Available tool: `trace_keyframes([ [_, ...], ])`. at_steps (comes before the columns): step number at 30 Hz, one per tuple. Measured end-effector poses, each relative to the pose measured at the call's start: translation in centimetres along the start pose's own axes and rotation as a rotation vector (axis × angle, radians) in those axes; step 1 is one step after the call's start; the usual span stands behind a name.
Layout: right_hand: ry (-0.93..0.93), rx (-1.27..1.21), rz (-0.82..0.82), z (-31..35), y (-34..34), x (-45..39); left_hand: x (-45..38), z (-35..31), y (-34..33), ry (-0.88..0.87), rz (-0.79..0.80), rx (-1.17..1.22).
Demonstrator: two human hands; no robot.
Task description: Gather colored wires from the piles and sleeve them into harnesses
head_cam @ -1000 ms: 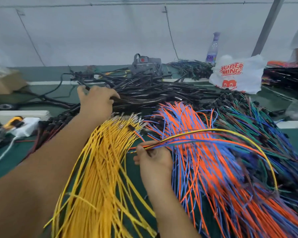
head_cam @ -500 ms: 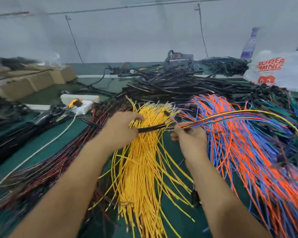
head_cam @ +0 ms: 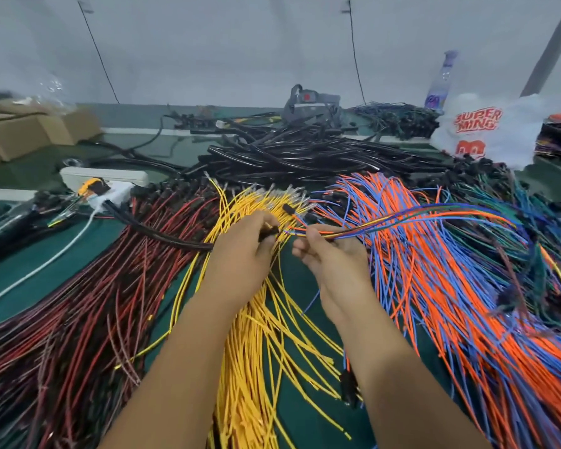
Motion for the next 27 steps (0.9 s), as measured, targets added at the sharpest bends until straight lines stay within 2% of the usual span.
trace_keyframes([
  [9, -0.008, -0.061, 0.121, 0.0, -0.7, 0.0, 0.4, -0.1, -0.1, 0.098, 0.023, 0.196],
  [14, 0.005, 0.008, 0.106, 0.0, -0.6, 0.1, 0.5, 0.2, 1.3, 0.203, -0.131, 0.328],
  [17, 0.064, 0.167, 0.072, 0.2, -0.4, 0.1, 0.5, -0.6, 1.1, 0.182, -0.06, 0.433],
  [19, 0.115, 0.222, 0.084, 0.5, -0.6, 0.3, 0.5, -1.7, 0.9, 0.108, -0.001, 0.437],
  [22, 0.149, 0.205, 0.093, 0.8, -0.7, 0.4, 0.4, -2.1, 0.9, 0.067, -0.001, 0.412],
  [27, 0.087, 0.061, 0.131, 0.5, -0.8, 0.5, 0.3, -1.5, 1.3, 0.145, -0.027, 0.591],
])
Point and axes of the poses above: each hand's wrist, its own x-axis away from the middle knuckle, its own y-axis out of the back of the hand, z = x × y, the point moved 7 cm from there along -x, towards the middle knuckle, and after that the axes turned 12 degrees about x, right-handed, at the moved point
